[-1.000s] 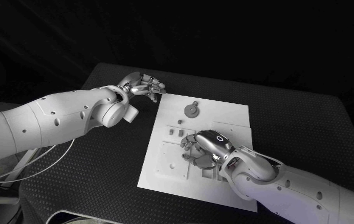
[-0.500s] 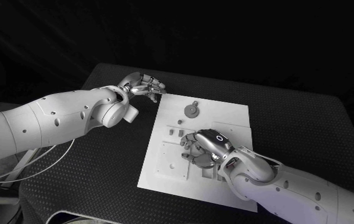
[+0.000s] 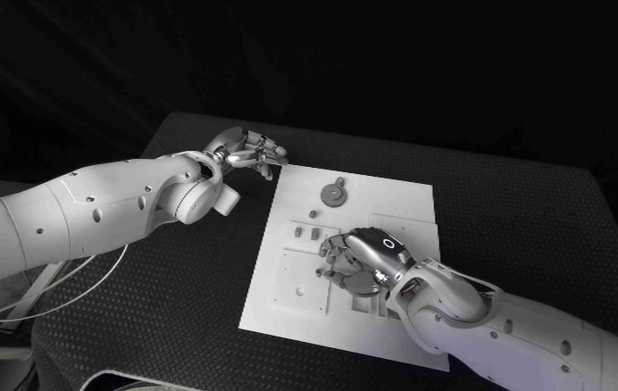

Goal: Assemble the parts on the task board

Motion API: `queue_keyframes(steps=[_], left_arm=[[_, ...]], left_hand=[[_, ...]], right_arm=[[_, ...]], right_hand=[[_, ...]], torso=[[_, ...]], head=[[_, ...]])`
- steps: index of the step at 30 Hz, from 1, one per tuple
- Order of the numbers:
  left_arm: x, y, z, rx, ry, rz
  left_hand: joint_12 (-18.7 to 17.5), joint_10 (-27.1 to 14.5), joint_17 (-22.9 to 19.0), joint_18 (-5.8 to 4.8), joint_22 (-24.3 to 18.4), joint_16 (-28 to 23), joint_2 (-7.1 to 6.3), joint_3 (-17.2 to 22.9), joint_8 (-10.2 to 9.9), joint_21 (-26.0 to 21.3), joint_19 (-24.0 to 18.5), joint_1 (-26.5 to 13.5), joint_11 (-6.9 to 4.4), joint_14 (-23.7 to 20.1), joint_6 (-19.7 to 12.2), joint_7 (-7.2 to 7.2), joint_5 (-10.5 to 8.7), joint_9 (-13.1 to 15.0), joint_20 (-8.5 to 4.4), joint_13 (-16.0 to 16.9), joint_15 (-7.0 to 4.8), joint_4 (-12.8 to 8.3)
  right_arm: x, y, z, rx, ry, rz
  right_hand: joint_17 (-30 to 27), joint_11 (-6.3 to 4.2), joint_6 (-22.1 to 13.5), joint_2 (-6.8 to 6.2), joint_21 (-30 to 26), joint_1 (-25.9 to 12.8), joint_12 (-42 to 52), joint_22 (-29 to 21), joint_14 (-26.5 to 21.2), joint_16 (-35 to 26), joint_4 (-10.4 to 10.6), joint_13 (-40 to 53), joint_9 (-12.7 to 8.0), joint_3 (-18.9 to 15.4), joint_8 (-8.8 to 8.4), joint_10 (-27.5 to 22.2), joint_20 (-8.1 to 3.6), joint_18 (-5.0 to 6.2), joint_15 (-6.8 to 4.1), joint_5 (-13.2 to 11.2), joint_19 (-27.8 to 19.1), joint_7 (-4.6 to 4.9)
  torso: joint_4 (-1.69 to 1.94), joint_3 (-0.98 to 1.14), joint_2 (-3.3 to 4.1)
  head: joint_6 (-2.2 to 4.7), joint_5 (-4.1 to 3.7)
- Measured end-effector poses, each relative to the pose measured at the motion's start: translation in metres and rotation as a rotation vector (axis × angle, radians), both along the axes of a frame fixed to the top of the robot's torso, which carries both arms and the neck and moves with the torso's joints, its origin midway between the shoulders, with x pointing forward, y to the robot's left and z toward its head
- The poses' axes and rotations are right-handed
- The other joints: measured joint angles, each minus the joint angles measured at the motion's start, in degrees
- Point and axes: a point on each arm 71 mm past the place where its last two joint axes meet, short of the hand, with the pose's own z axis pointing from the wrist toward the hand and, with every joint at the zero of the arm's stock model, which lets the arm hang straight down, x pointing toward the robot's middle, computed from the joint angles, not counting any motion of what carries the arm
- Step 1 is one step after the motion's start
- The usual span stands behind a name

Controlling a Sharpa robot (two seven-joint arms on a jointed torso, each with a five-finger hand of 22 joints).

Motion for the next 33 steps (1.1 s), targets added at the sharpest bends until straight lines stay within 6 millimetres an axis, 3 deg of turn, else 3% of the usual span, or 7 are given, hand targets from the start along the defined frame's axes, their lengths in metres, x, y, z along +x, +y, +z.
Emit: queue_keyframes(steps=[4,13,20,22,27,28,33], left_arm=[[0.0,0.001,0.0,0.001,0.0,0.002],[0.003,0.003,0.0,0.005,-0.002,0.01],[0.006,0.004,-0.001,0.008,-0.004,0.015],[0.007,0.003,-0.001,0.009,-0.004,0.014],[0.008,0.003,-0.002,0.008,-0.006,0.012],[0.008,0.003,-0.001,0.008,-0.007,0.011],[0.008,0.005,-0.001,0.007,-0.009,0.012]], left_hand=[[0.0,0.01,0.02,0.0,0.0,-0.16,0.0,0.0,0.0,0.0,0.0,0.0,-0.01,0.0,0.0,0.0,0.0,0.0,0.0,0.0,0.0,0.0],[0.0,0.01,0.05,0.0,-0.05,-0.17,0.0,0.0,0.0,-0.23,0.0,0.0,-0.02,0.0,0.0,0.0,0.0,0.0,0.0,-0.05,0.0,0.0],[0.0,0.02,0.04,0.0,-0.05,-0.17,0.0,0.0,0.0,-0.23,0.0,0.0,-0.03,0.0,0.0,0.0,0.0,0.01,0.0,-0.05,0.0,0.0],[0.0,0.09,0.04,0.0,-0.05,-0.17,0.0,0.0,0.0,-0.23,0.0,0.0,-0.09,0.0,0.0,0.0,0.0,0.01,0.0,-0.05,0.0,0.0],[0.0,0.09,0.04,0.01,-0.05,-0.17,0.0,0.0,0.0,-0.23,0.0,0.0,-0.09,0.0,0.0,0.0,0.0,0.01,0.0,-0.07,0.0,0.0],[0.0,0.09,0.04,0.01,-0.05,-0.16,0.0,0.0,0.0,-0.23,0.0,0.0,-0.09,0.0,0.0,0.0,0.0,0.01,0.0,-0.09,0.0,0.0],[0.0,0.09,0.03,0.0,-0.05,-0.16,0.0,-0.09,0.0,-0.23,0.0,0.0,-0.1,0.0,0.0,0.0,0.0,0.01,0.0,-0.09,0.0,-0.1]], right_arm=[[-0.001,0.0,0.009,0.016,-0.01,0.007],[0.008,-0.008,0.052,0.068,-0.072,0.005],[0.028,-0.03,0.081,-0.005,-0.097,-0.008],[0.036,-0.039,0.086,-0.045,-0.094,-0.019],[0.047,-0.057,0.09,-0.121,-0.068,-0.041],[0.048,-0.061,0.089,-0.134,-0.06,-0.044],[0.05,-0.076,0.084,-0.191,-0.026,-0.057]], right_hand=[[0.0,0.0,0.0,0.0,0.27,0.0,0.0,0.0,0.0,0.0,-0.17,0.12,0.0,0.17,0.0,0.0,0.0,0.0,0.0,0.0,0.0,0.0],[-0.08,0.0,-0.17,0.0,0.27,0.0,-0.03,0.0,0.21,0.23,-0.17,0.84,0.0,0.17,0.0,0.0,0.02,0.0,-0.2,0.0,0.0,0.17],[-0.19,0.43,-1.11,-0.38,0.49,-0.37,-0.35,0.0,0.2,0.23,-0.17,1.08,-0.19,0.17,-0.29,-1.22,0.01,0.0,-0.2,0.0,-0.05,0.68],[-0.25,0.91,-2.05,-0.8,0.48,-0.79,-1.82,-0.01,-0.09,0.23,-0.17,0.75,-0.43,0.17,-0.92,-3.24,0.0,0.0,0.53,0.0,-0.25,1.19],[-0.24,1.32,-3.41,-1.59,0.48,-1.57,-2.82,-0.01,-0.37,0.5,0.17,-0.45,-0.81,0.5,-1.45,-6.11,0.01,-0.07,2.02,0.0,-0.46,1.25],[-0.25,1.65,-3.78,-1.94,0.48,-1.58,-2.82,-0.01,-0.52,0.5,0.33,-0.63,-0.9,0.66,-1.69,-6.6,-0.01,-0.5,2.16,0.0,-0.44,1.1],[-0.24,2.35,-4.38,-2.51,0.48,-1.58,-2.82,-0.01,-0.54,0.77,0.8,-0.98,-1.01,0.79,-1.72,-7.31,-0.03,-0.55,2.19,0.0,-0.42,0.67]], torso=[[-0.04,0.01,-0.01],[-0.18,0.07,-0.18],[-0.44,0.1,-0.31],[-0.56,0.11,-0.37],[-0.71,0.16,-0.53],[-0.71,0.18,-0.55],[-0.69,0.21,-0.55]], head=[[0.2,-0.13],[0.78,-0.7],[1.54,-1.44],[1.7,-1.58],[1.72,-1.76],[1.71,-1.79],[1.79,-1.94]])
